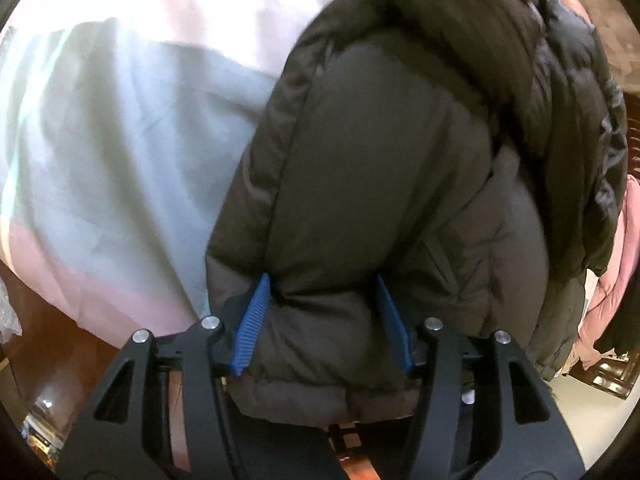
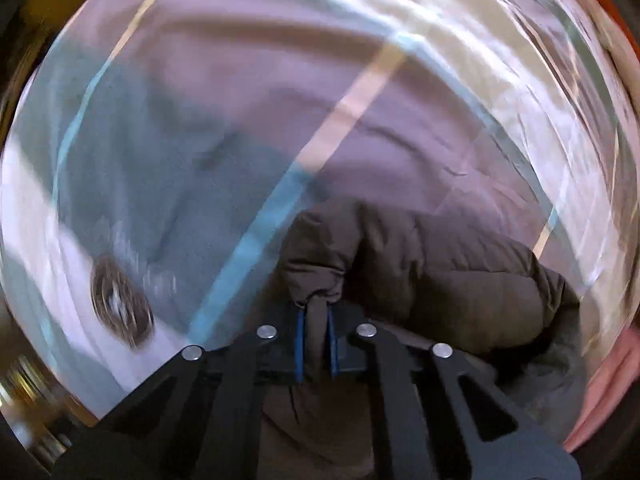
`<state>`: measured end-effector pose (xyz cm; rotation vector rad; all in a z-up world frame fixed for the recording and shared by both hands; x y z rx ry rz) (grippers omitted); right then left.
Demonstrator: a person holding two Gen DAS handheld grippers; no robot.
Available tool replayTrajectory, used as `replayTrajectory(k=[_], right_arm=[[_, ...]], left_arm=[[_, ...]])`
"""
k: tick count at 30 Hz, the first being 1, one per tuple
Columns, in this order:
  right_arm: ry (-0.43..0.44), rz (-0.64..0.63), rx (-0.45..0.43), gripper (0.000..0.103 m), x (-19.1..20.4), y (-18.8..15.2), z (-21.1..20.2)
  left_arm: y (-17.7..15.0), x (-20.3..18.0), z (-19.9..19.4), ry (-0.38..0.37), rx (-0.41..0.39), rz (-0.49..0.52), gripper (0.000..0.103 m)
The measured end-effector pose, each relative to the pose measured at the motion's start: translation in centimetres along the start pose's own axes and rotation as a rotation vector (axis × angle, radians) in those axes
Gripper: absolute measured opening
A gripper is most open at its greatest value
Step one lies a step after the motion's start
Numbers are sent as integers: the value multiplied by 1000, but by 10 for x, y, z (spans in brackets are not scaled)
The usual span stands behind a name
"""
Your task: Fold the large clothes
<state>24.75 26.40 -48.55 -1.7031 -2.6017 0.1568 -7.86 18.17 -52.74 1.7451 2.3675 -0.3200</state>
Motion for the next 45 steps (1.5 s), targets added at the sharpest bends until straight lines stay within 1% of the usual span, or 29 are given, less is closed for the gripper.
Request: replayTrajectory(k=[1,3,6,7,9,11,12,13,14,15,16,18,19,20,22,24,26,28,31,33,35,36,37,39,40,41,42,44,45], right_arm=[[2,35,-22,6,-4,6,0],[-10,87,-100,4,-9,18,3],[-2,87,-224,2,-8,23,1],[0,76,-244,2,-7,22,1],[36,63,-237,3,-9,17,-5],[108,46,-280,14,-12,1,-31],[163,33,-321,33,-14,-12,-50],[200,18,-338,56,-15,-24,-61],[247,-11,-341,62,-14,-40,-73],[289,-49,-318,63,-13,-55,-78],[300,-79,-280,63,-6,-66,-73],[261,-145,-154,63,3,-83,-49],[224,-163,-125,62,5,-88,-39],[180,-177,-116,62,6,-91,-26],[138,-164,-120,58,4,-88,-6],[150,-103,-113,57,1,-73,6],[177,-35,-101,56,-1,-63,9],[212,13,-123,56,-3,-58,1],[355,47,-178,56,-13,-72,-35],[416,72,-228,56,-33,-89,-63],[468,140,-300,56,-77,-116,-93],[478,179,-328,56,-99,-122,-102],[482,245,-369,57,-130,-139,-113],[426,412,-437,62,-203,-182,-123],[394,481,-454,66,-229,-197,-123],[343,588,-463,67,-266,-224,-119],[301,710,-444,67,-303,-253,-110],[294,904,-371,67,-350,-299,-78],[270,1008,-283,67,-375,-332,-45]], left_arm=[[-3,2,4,-8,10,-4,56],[-7,2,9,10,15,22,56],[-11,3,14,31,25,59,56],[-11,6,14,28,29,61,56],[-8,9,9,22,40,68,55],[-7,16,-6,43,23,70,54],[-6,18,-16,61,-1,79,54],[-5,18,-24,71,-22,89,54],[-3,18,-32,72,-41,97,54],[-4,19,-37,62,-54,97,54],[-5,19,-40,53,-59,96,54],[-3,21,-36,48,-40,95,54],[-3,22,-31,56,-21,105,54],[-1,7,-19,61,-11,110,54],[-4,4,-5,73,24,115,54],[-8,4,10,100,65,125,55],[-7,3,16,121,64,143,55],[-8,6,15,125,73,144,55],[1,-2,4,120,78,137,55],[8,-5,-9,124,54,147,61],[16,-15,-22,120,17,163,63],[24,-22,-32,112,-10,174,63],[35,-27,-40,108,-27,184,63],[53,-43,-49,103,-64,217,63],[63,-54,-54,98,-82,241,63],[74,-69,-57,91,-98,271,64],[84,-83,-59,89,-108,300,64],[102,-120,-57,91,-122,362,65],[112,-137,-57,93,-125,393,65]])
Point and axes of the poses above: each gripper's, at about its wrist camera, not at the fingertips, and z roughly the way its jaws point, x to its left, y to its top, the point moved 4 cm from there along z, roughly the way its jaws point, and after that the axes turned 11 degrees about z, right-handed, at the moved point
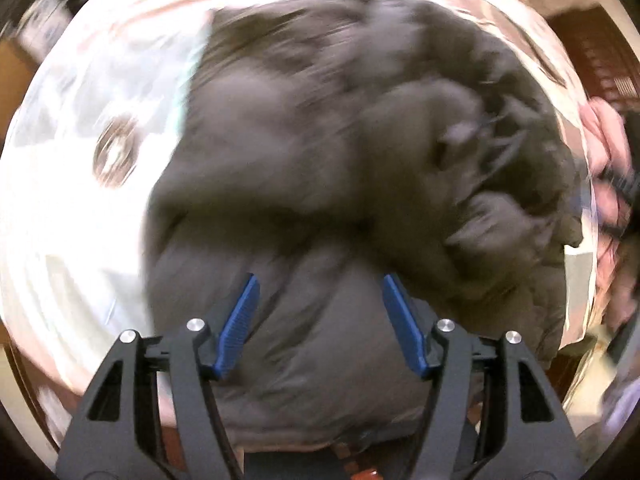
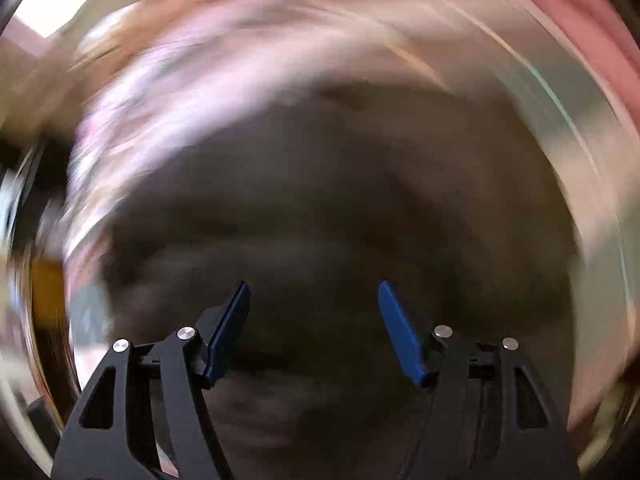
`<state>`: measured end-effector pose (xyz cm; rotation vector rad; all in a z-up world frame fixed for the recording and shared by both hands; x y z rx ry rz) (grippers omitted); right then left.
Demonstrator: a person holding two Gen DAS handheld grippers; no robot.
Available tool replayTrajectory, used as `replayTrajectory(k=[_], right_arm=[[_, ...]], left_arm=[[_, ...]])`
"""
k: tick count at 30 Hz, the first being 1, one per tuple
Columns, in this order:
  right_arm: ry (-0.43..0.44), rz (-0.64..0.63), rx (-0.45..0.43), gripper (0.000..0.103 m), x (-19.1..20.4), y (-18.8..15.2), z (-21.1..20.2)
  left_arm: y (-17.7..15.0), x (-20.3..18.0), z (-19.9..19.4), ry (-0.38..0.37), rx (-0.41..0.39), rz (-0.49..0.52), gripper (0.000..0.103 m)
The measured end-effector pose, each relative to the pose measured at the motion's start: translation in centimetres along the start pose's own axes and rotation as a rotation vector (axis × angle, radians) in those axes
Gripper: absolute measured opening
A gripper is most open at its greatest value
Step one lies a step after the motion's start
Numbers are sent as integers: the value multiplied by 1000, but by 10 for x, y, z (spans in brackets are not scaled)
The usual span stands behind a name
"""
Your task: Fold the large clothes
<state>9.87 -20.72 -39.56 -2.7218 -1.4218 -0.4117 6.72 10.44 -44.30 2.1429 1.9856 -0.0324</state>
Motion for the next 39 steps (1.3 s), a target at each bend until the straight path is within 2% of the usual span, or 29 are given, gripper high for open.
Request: replayTrajectory(k=[1,2,4,5,8,10,14,15,17,19,23,24,25,26,27,28,29,31,33,35,38,39], right_arm=[[-52,24,44,74,-23,-5,18],[-62,33,101,80,-43,-11,34],[26,97,240,80,-71,-29,52],[52,107,256,80,-77,-33,45],[192,133,153,80,-93,-28,-2],[224,198,111,80,-116,-25,-25],[32,178,6,80,-175,-25,-42],[-18,183,-2,80,-192,-27,-40],[-17,233,11,80,-221,-34,-28],[-16,267,65,80,-239,-47,-16],[16,250,179,83,-252,-65,7],[40,246,221,82,-252,-69,15],[64,250,248,72,-252,-74,19],[97,250,275,57,-251,-80,23],[147,245,308,32,-249,-86,26],[158,236,324,24,-246,-90,26],[147,219,324,21,-245,-92,25],[118,166,315,18,-246,-97,22],[124,196,315,18,-261,-109,23],[164,255,322,18,-273,-117,26],[190,279,343,19,-281,-117,27],[193,269,346,25,-282,-116,25]], left_arm=[[13,-11,0,1,-2,19,65],[26,-30,2,-1,-4,55,65],[39,-72,8,-5,-6,104,65],[49,-95,8,-6,-10,146,65],[73,-157,6,-26,-23,247,70],[89,-194,6,-44,-31,305,70],[146,-285,11,-114,-73,415,71],[146,-302,5,-117,-72,426,71],[165,-340,16,-122,-69,467,71],[184,-377,30,-126,-75,501,72],[198,-437,80,-132,53,553,73],[195,-447,92,-134,76,563,73],[192,-457,104,-135,103,569,73],[186,-459,114,-134,126,574,73],[181,-465,129,-104,152,580,73],[178,-466,141,-61,163,587,73],[176,-467,157,-6,177,596,73],[176,-462,174,42,192,589,72],[182,-451,193,83,214,559,72],[185,-445,205,89,230,544,73],[182,-445,204,108,210,560,73],[181,-445,200,106,201,565,72]])
Point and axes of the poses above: each gripper's, at about its wrist camera, not at the fingertips, and z roughly the way its jaws point, x to its left, y to its top, the point moved 4 cm from there along z, roughly the way its jaws point, and after that the axes turned 11 degrees about z, right-handed, at the moved point
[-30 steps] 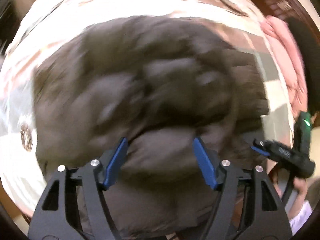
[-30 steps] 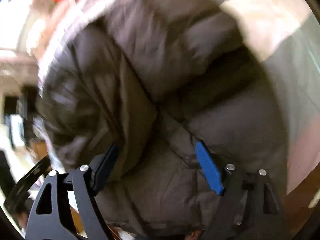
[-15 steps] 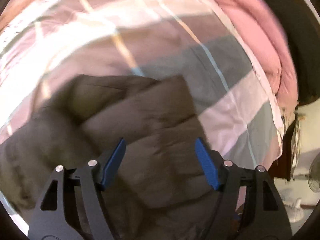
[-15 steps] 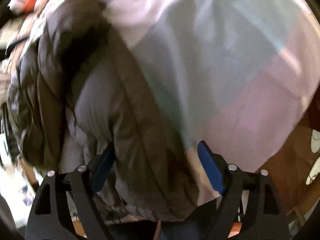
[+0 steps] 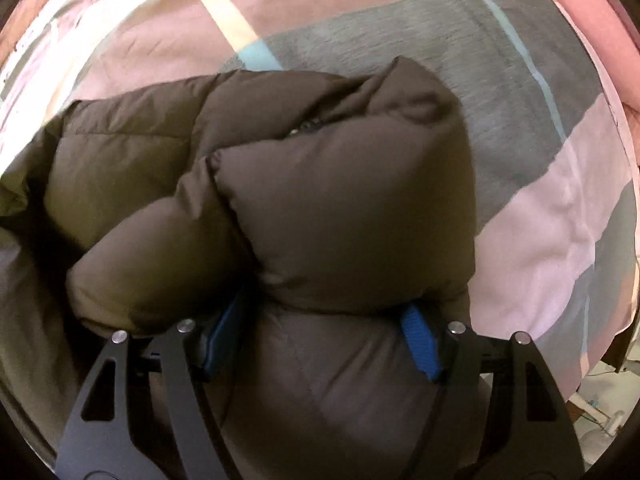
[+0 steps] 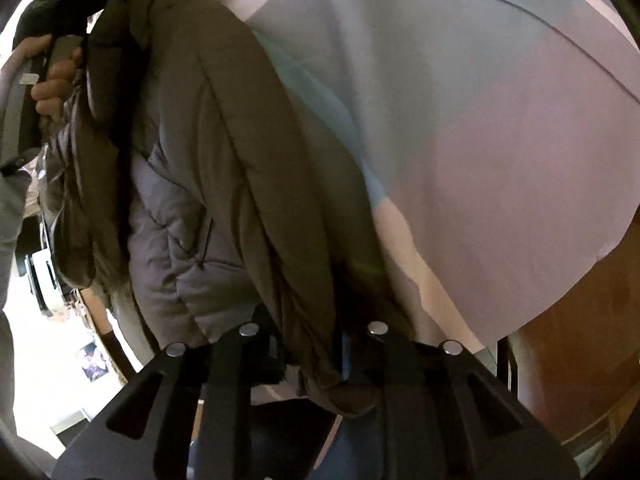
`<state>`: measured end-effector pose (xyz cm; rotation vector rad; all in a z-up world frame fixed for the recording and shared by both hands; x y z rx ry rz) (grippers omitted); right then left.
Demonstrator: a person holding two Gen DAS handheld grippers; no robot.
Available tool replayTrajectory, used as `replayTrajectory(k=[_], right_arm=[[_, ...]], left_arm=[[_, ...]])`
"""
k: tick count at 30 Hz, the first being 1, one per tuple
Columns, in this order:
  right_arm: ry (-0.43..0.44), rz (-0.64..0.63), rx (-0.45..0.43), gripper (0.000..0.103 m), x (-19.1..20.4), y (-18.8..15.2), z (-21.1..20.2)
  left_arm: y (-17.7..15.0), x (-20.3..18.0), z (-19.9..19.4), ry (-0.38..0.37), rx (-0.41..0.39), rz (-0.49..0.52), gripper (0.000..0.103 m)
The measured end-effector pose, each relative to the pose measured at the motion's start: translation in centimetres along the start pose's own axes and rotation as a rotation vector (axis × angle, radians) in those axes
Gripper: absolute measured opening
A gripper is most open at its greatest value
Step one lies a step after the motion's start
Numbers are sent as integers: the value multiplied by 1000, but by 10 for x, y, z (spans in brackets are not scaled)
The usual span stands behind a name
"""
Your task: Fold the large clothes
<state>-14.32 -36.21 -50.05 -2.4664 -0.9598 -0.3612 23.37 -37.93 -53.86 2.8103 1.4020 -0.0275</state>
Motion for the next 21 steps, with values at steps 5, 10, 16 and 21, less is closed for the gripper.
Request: replayTrajectory(k=[5,10,16,21], right_arm=[[12,-38,-76,49,6,9,-54],[181,-83,-134,45,35,35,-90],[108,-125,-96,39,76,28,-34],[20,-110,-82,39,64,14,-11]], left_arm=[[-25,5,-60,-58,-140,-16,72],[-58,1,-85,-165,-247,-26,76],[-90,-23,-10,-113,-99,11,77],[-111,-32,-48,-138,-164,69,74]])
Point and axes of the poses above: each gripper's, at about its wrist camera, not at the fingertips, and z roughly the way its jaws point, x to its left, y to its top, the point moved 4 cm from there along z, roughly the way its jaws point, and after that the axes turned 11 degrees about z, right-handed, at the moved point
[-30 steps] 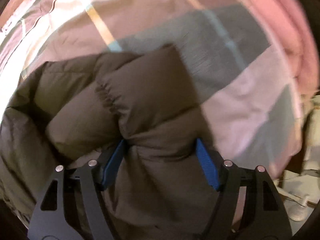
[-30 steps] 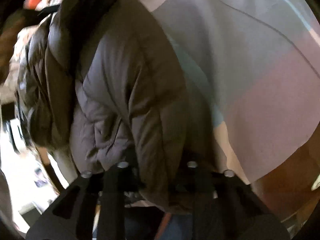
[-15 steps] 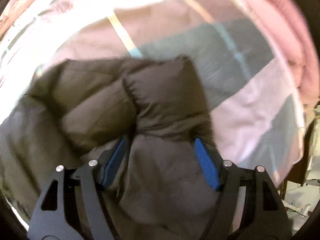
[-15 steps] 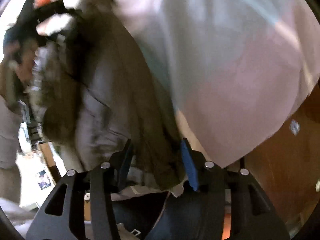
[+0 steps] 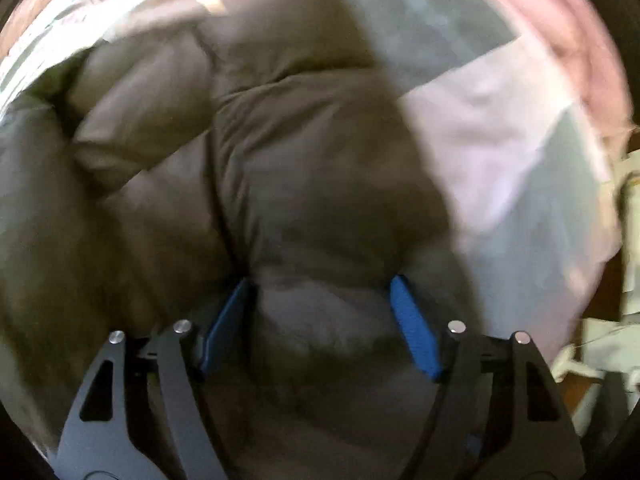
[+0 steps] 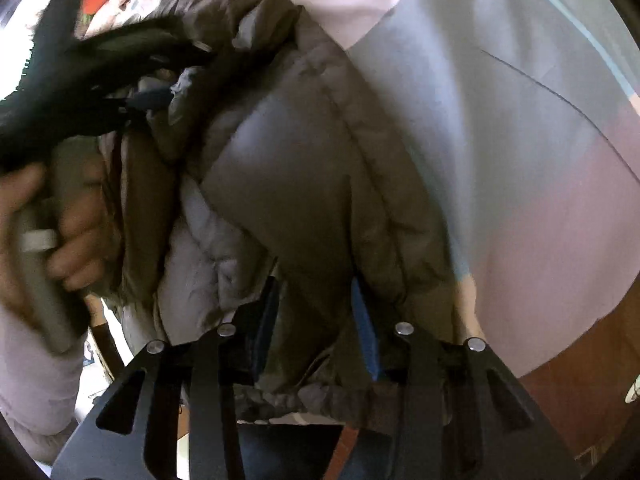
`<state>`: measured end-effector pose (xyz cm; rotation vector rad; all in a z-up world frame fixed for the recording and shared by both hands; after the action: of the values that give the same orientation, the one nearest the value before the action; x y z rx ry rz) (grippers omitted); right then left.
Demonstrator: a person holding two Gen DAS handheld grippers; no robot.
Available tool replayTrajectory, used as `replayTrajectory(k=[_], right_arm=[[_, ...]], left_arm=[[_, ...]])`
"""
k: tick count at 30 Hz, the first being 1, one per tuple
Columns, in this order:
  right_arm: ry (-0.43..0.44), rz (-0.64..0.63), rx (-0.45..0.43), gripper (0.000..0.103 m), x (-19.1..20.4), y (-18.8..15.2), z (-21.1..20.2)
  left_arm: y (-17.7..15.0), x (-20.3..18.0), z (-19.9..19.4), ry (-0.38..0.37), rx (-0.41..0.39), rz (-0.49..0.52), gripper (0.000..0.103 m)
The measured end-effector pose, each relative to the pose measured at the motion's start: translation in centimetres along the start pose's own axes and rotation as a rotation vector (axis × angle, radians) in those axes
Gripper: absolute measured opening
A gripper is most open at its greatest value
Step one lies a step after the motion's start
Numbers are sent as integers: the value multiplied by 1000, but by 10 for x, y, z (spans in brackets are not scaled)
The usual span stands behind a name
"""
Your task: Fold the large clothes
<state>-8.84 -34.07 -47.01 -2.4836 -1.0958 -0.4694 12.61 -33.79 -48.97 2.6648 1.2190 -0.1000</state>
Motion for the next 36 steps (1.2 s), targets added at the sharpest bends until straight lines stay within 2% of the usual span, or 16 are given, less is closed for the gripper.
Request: replayTrajectory(k=[2,4,7,10,12,15,19,21,23,26,27,28,30,32,33,36], right_arm=[[12,-6,-7,42,3,-4,-8],[21,-23,-13,44,10,-5,-18],[-17,-124,-33,44,42,-3,-26],[27,-264,-47,44,96,0,-28],[101,-336,-27,44,139,-2,-23],[133,-447,31,44,199,-17,7],[5,-549,94,44,238,-33,76],[-56,-531,64,44,238,-24,103],[-72,-508,48,42,239,-14,112],[-47,-500,93,44,235,-13,95],[-42,-513,92,50,232,-16,86],[-50,-536,79,64,221,-20,66],[-92,-545,25,76,193,-21,27],[-165,-506,-27,80,163,-16,0],[-226,-444,-59,86,135,-8,-16],[-347,-254,-69,87,63,7,-33]], left_arm=[[-17,2,-44,-68,-108,-25,80],[-53,18,-84,-81,-171,-70,82],[-114,63,-116,-11,-165,-175,82],[-168,125,-142,62,-134,-323,82],[-202,159,-145,71,-108,-429,82],[-237,187,-140,53,-95,-541,82],[-244,201,-110,37,-91,-586,83],[-242,212,-87,43,-81,-622,84],[-236,222,-73,29,-75,-637,85],[-243,221,-91,18,-96,-613,84],[-255,218,-109,38,-114,-581,85],[-266,217,-120,53,-117,-562,85],[-299,219,-137,119,-88,-548,90],[-349,227,-145,190,-5,-576,90],[-369,232,-146,195,25,-603,90],[-438,248,-137,139,112,-758,90]])
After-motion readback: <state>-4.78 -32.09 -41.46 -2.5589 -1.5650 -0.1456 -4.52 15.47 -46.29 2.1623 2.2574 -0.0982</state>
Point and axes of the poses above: each gripper's, at about its wrist camera, not at the fingertips, and z roughly the way its jaws point, x to its left, y to its top, the point moved 4 cm from there along z, roughly the way its jaws point, and after that the axes turned 11 degrees about z, right-handed, at the moved point
